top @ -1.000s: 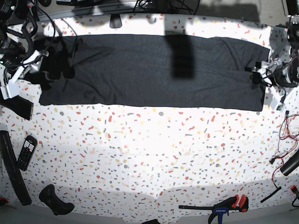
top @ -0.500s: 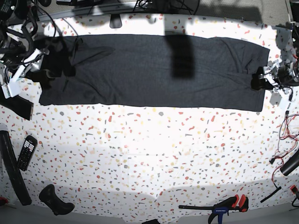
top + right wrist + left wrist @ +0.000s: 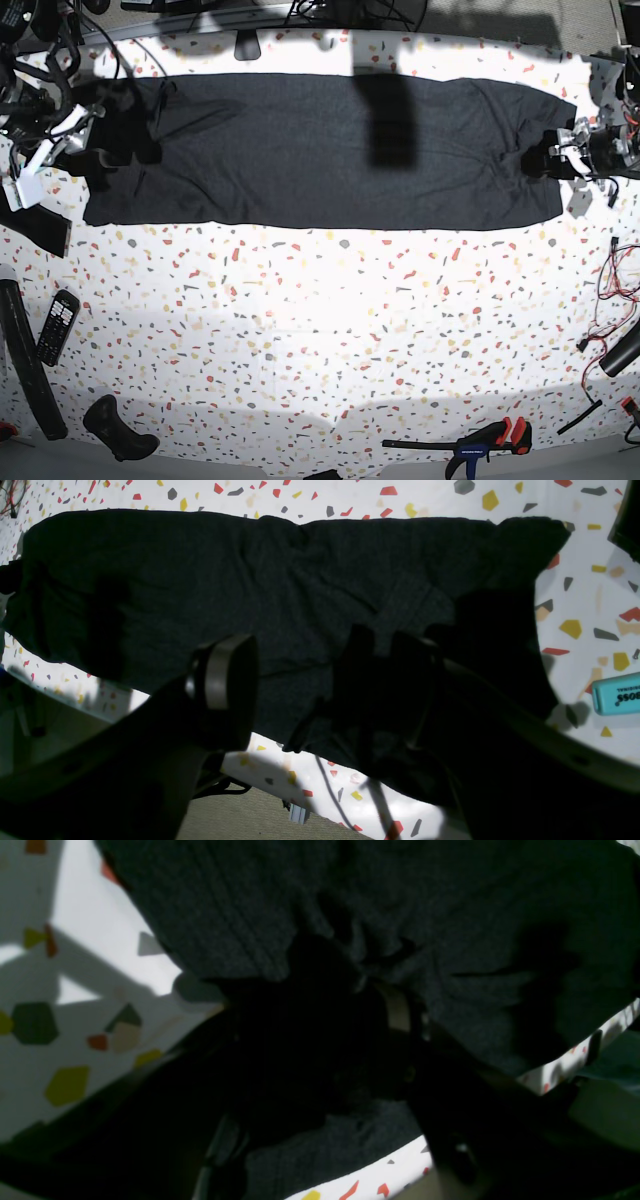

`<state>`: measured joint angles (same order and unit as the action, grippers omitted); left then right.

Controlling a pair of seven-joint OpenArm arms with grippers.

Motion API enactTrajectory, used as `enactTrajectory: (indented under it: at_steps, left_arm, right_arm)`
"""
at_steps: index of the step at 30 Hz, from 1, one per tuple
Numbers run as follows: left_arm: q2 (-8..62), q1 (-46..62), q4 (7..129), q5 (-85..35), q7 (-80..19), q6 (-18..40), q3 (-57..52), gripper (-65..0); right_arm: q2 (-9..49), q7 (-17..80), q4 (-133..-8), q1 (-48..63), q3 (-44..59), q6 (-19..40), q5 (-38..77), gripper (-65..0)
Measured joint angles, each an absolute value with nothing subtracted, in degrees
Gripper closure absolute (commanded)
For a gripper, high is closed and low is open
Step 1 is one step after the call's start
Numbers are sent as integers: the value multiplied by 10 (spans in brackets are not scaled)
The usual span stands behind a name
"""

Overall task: Fold the T-shirt properly
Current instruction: 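Grasp the other strip end with the left gripper and pull it straight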

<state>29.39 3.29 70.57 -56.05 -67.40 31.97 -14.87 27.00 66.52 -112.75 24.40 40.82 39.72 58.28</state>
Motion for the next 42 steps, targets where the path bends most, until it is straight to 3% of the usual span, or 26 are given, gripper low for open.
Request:
enactTrajectory:
  at_steps: [9,13,23,31,42]
  left_arm:
    - [291,34,705,-569,-680,322,-149,-297]
    - [293,36,706,-514,-640,332,-145,-297]
    - [319,33,708,-360,-535,260,-142,-297]
    - [343,38,702,-430,-535,261,-141,-297]
    - [358,38,710,-431,-546,261,-141,-319]
  right_arm:
    - [270,665,-1127,241,408,397,583,-399]
    - [270,665,-1127,241,408,397,583,-399]
    - [270,665,-1127,241,408,397,583,-399]
    - [270,665,-1127,241,408,397,583,-399]
    - [270,672,-1127,241,408,397,583,-399]
